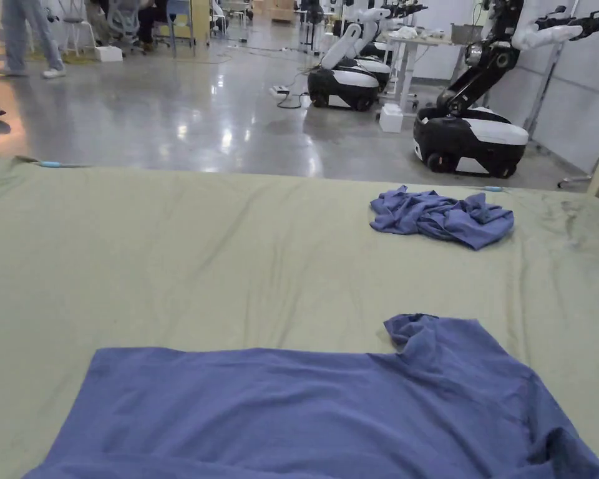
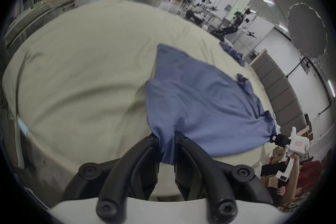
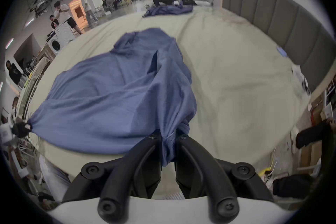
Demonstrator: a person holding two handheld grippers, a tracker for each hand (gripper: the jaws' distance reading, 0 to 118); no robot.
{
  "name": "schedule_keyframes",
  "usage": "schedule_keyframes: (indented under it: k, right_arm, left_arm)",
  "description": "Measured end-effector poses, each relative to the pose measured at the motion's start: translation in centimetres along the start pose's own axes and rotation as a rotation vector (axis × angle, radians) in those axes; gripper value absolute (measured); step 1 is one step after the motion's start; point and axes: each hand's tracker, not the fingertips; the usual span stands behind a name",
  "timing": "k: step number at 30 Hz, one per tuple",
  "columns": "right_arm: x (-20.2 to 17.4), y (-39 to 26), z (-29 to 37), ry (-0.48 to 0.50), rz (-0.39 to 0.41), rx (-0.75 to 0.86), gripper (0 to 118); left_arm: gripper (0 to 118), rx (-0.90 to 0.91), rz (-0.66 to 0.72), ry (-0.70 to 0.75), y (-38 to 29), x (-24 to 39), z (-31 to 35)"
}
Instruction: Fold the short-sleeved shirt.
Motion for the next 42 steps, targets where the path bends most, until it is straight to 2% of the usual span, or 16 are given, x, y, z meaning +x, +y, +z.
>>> schedule_keyframes:
  k: [4,6,7,9,11,13,14,15,16,20,26,29,36,39,41,42]
  right_arm:
    - [-0.1,-2.9,-1.6,-0.006,-0.002,-0.039,21]
    - [0.0,-2.9,-2.1,-0.011,-0.022,-0.019,58]
    - [-0.1,-2.6,-1.7,-0.027,-0.022,-0.002,81]
    - [-0.4,-2.1,0.2,-0.022,-0.01,0.035,102]
    - [-1.3,-1.7,3.2,0.048,0.014,0.162,102]
    - [-2.9,-1.1,5.9,0.085,0.04,0.288,99]
    - [-3.4,-0.8,6.4,0.089,0.047,0.307,74]
    - [-4.1,-0.3,6.3,0.077,0.045,0.274,31]
    - [-4.3,0.0,6.0,0.078,0.051,0.26,2]
    - [-6.2,0.1,4.1,0.096,0.126,0.24,2]
    - [-7.5,1.6,2.1,0.148,0.133,0.179,2]
    - [-7.7,2.5,1.8,0.144,0.115,0.169,2]
    - [-7.8,4.0,1.1,0.087,0.1,0.151,2]
    - [-7.8,4.4,1.0,0.078,0.104,0.134,2]
    - [-7.7,4.5,1.3,0.083,0.102,0.126,2]
    - [-7.5,4.9,1.3,0.088,0.101,0.123,2]
  left_arm:
    - [16,-0.067,-0.024,0.044,-3.3,-1.4,-1.6]
    - [21,-0.07,0.018,0.016,-3.5,-2.0,-2.4]
    - [31,-0.049,0.044,0.008,-3.2,-2.2,-2.2]
    - [90,0.008,0.102,-0.008,-2.4,-2.3,-0.7]
    - [95,0.142,0.084,0.006,-1.4,-2.2,1.8]
    - [85,0.284,0.051,0.014,-0.2,-1.7,4.2]
    - [49,0.304,0.04,0.031,0.4,-1.4,4.7]
    - [5,0.308,0.025,0.029,1.1,-1.1,5.1]
    - [0,0.303,0.019,0.009,1.6,-0.9,5.1]
    - [0,0.226,0.041,-0.119,4.3,-0.3,2.1]
    - [7,0.217,-0.119,-0.05,12.5,1.0,-4.3]
    - [95,0.13,-0.164,-0.118,18.0,0.7,-10.3]
    - [92,-0.064,-0.226,-0.016,22.8,1.4,-21.6]
    - [69,-0.153,-0.28,0.112,21.5,1.9,-23.2]
    - [16,-0.078,-0.292,0.106,21.2,2.4,-21.8]
    - [8,-0.075,-0.284,0.116,21.1,2.6,-21.1]
